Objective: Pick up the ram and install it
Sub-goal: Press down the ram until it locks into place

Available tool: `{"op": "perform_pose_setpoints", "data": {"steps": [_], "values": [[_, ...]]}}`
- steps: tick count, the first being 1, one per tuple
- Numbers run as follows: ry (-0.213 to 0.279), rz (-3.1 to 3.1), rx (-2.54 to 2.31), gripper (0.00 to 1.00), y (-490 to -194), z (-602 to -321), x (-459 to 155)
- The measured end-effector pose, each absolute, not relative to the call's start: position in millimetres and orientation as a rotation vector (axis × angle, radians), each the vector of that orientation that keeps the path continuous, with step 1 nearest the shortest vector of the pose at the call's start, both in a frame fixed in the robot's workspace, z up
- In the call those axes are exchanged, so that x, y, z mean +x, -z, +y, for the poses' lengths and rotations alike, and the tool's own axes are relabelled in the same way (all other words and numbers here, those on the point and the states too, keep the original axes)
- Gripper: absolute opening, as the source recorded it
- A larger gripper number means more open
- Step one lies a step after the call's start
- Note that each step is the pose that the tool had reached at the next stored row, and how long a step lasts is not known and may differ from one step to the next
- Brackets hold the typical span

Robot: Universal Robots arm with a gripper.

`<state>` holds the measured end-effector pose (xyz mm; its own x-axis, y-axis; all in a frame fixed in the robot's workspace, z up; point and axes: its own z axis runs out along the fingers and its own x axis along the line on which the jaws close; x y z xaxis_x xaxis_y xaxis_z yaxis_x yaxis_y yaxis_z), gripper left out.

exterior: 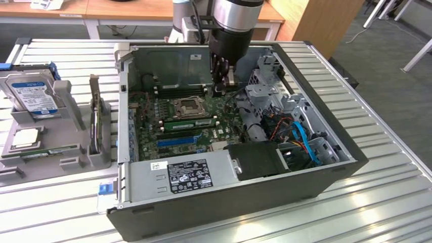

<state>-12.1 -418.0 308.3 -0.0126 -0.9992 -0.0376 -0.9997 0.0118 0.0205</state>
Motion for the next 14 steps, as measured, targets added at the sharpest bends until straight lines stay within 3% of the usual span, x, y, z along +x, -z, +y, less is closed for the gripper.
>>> {"op": "perform_pose_setpoints", "data": {"steps": [14], "values": [[-0.064,2.226,-2.199,0.10,-298.9,-418.0,-12.1]]}}
